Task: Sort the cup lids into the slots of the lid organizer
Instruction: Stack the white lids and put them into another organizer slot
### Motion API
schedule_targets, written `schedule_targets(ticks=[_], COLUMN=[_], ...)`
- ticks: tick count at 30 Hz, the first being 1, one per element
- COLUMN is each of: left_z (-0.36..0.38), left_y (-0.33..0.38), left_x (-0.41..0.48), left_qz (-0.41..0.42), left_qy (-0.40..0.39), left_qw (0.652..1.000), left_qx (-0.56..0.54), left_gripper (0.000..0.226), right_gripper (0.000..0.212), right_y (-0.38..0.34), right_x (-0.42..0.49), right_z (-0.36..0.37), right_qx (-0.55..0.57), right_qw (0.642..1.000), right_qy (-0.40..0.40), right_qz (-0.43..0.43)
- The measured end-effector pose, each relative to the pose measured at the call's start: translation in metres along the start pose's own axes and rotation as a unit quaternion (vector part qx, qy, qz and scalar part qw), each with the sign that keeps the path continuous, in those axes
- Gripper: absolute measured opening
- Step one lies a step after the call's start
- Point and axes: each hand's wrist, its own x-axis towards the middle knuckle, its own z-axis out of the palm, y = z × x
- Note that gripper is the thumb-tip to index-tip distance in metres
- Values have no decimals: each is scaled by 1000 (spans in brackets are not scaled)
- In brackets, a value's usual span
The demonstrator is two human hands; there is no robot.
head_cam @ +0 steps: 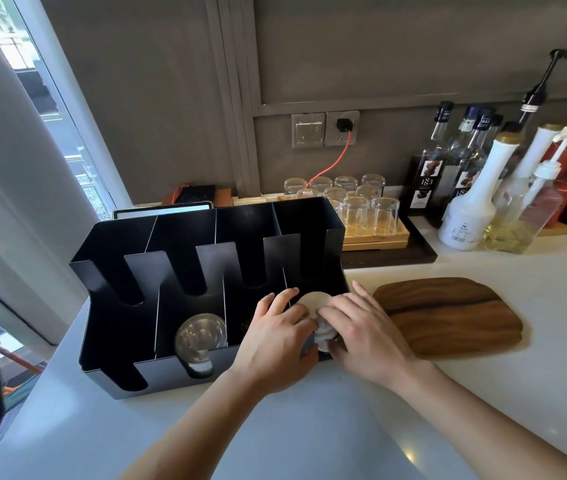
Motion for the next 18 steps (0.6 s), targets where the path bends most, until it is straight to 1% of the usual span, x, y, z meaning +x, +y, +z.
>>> schedule_targets(ticks=[3,8,13,18], left_z=[-6,-18,-30,-47], left_y=[-3,-8,-12,-39], left_x=[-4,-11,-23,-56], left_qz=[-5,-22,-31,-92], left_qy=[21,43,80,110], left_qw=[1000,999,996,990], left_qx=[-6,4,-2,6], left_gripper=[27,31,29,28], right_gripper=[32,32,32,30], right_y=[4,8,2,-17], right_x=[-2,-2,4,19], right_z=[-4,-12,-18,-23], right_qx=[28,58,67,93], right_qw=[998,994,991,989], right_qy=[48,87,102,112], right_qz=[12,42,45,31])
